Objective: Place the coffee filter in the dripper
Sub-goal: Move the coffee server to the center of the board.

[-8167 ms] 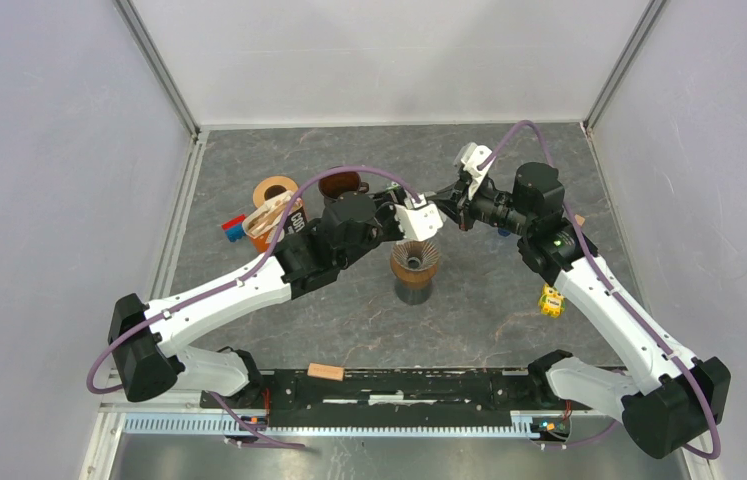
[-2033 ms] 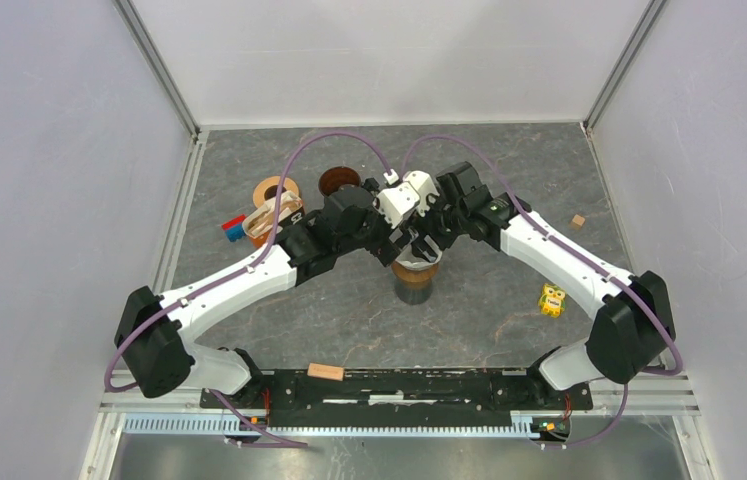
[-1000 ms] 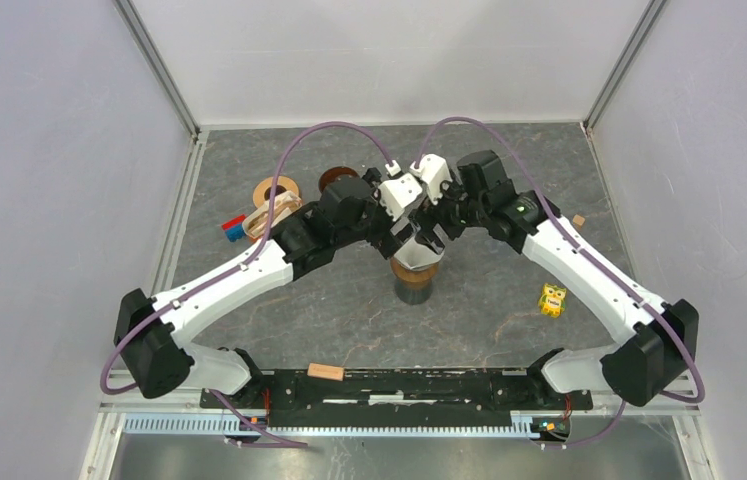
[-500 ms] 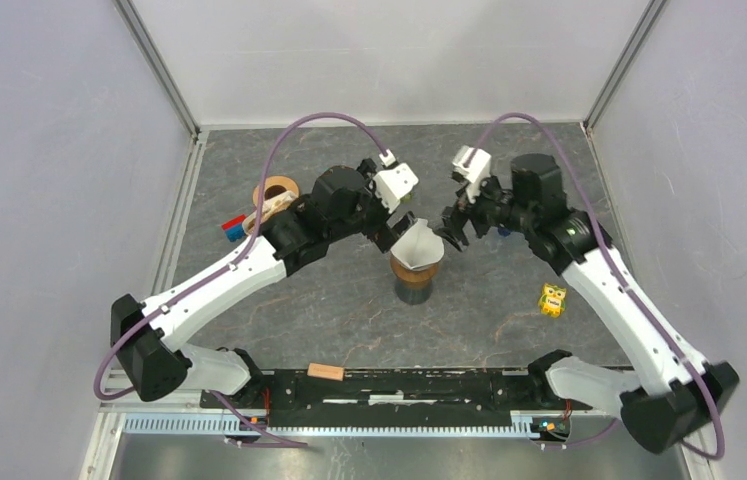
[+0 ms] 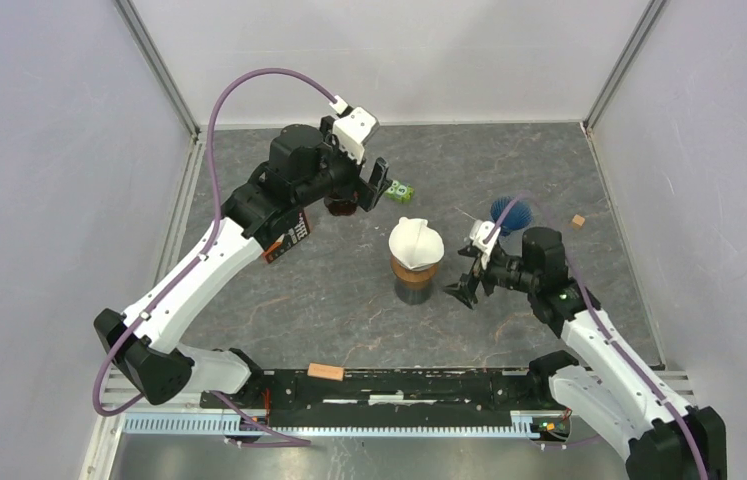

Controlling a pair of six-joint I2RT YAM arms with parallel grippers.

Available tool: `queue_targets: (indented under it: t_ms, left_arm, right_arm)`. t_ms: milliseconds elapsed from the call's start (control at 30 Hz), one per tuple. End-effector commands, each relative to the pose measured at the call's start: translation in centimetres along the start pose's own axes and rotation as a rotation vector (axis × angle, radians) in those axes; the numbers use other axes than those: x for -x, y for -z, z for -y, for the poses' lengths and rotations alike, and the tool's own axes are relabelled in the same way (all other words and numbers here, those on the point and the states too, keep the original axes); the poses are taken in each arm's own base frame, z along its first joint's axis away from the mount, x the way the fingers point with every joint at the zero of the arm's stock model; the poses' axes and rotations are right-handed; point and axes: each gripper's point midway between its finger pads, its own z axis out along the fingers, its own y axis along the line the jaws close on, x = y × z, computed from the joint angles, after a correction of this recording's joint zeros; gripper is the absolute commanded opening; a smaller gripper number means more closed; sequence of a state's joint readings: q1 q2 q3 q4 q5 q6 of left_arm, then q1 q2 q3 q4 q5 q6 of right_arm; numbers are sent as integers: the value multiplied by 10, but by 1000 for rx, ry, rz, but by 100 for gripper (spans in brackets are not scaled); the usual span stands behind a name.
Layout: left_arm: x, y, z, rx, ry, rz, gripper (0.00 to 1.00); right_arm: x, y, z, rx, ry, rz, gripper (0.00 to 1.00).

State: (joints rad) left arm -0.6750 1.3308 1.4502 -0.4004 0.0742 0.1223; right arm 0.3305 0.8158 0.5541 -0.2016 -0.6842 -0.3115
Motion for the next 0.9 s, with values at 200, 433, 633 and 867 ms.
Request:
queue_targets:
  t_ms: [200, 433, 633, 867]
  left_arm:
    - [6, 2, -2, -35, 94, 29, 100]
    - [2, 0, -4, -34, 95, 25, 100]
    - [-1, -1, -3, -44, 93, 24, 100]
    - [-2, 1, -2, -47, 91, 24, 100]
  right_arm:
    - [-12, -24, -2, -3, 82, 247, 98]
    - [-13, -26, -10, -13, 7, 403, 98]
    - [-23, -38, -13, -1, -3, 364, 98]
    - [-31, -56, -17, 28, -3, 315, 98]
